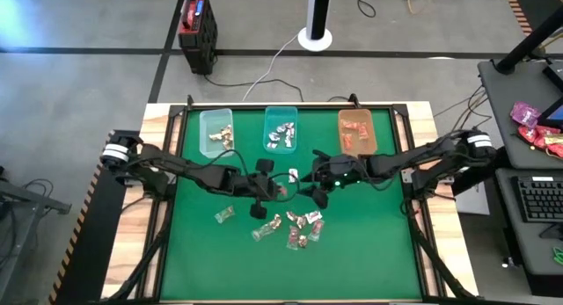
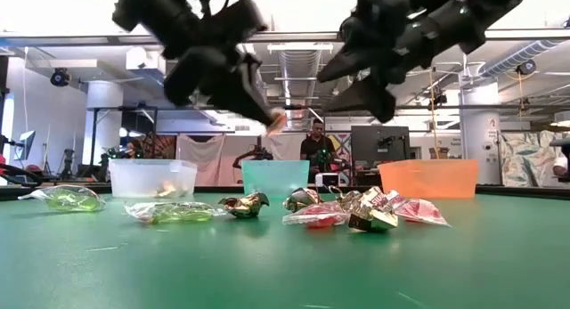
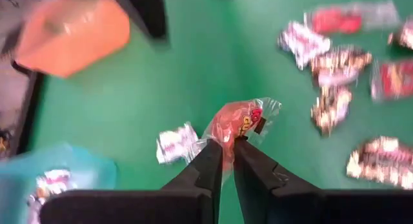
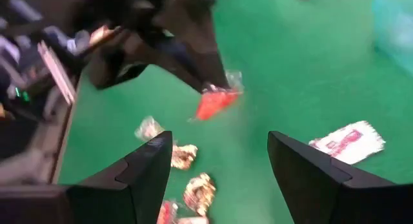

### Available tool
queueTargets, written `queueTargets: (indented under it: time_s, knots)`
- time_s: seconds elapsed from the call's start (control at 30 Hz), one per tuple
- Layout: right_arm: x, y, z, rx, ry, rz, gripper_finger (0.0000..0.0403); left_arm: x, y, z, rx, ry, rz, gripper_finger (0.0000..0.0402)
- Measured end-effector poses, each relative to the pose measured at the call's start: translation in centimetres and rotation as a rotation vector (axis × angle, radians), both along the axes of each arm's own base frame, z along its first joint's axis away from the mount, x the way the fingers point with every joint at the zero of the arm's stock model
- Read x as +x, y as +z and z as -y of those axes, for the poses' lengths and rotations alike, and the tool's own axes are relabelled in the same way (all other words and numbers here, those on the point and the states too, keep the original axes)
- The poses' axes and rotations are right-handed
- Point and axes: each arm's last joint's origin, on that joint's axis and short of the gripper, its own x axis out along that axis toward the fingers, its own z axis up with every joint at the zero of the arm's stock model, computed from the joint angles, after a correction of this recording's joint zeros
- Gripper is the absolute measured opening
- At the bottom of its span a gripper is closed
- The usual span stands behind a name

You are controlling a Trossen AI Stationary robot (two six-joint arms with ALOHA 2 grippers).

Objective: Sort candy by brand, put in halloween buckets
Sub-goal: Put the orange gummy into the orange bin

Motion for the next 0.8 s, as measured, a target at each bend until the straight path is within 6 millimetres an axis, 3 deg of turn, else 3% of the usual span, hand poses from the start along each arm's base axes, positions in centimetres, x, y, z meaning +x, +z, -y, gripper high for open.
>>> queueTargets:
  time_s: [0.27,0.6,0.8]
  knots:
    - [1.9,-2.0,0.1,0.073,-0.051,-0.023,0.0235,1.4,2.1,0.2,0.028,-0.033,0.058,0.0020]
    - [1.8,-1.2,0.0,0.097,-0.031,0.010,0.0233,0.8,1.1,0.0,0.049,-0.011,-0.028,0.0020]
    - [2.2,-1.3,0.0,0.106,-0.035,0.043,0.0233,1.2,1.5,0.1,0.045,-0.012,0.040,0.0020]
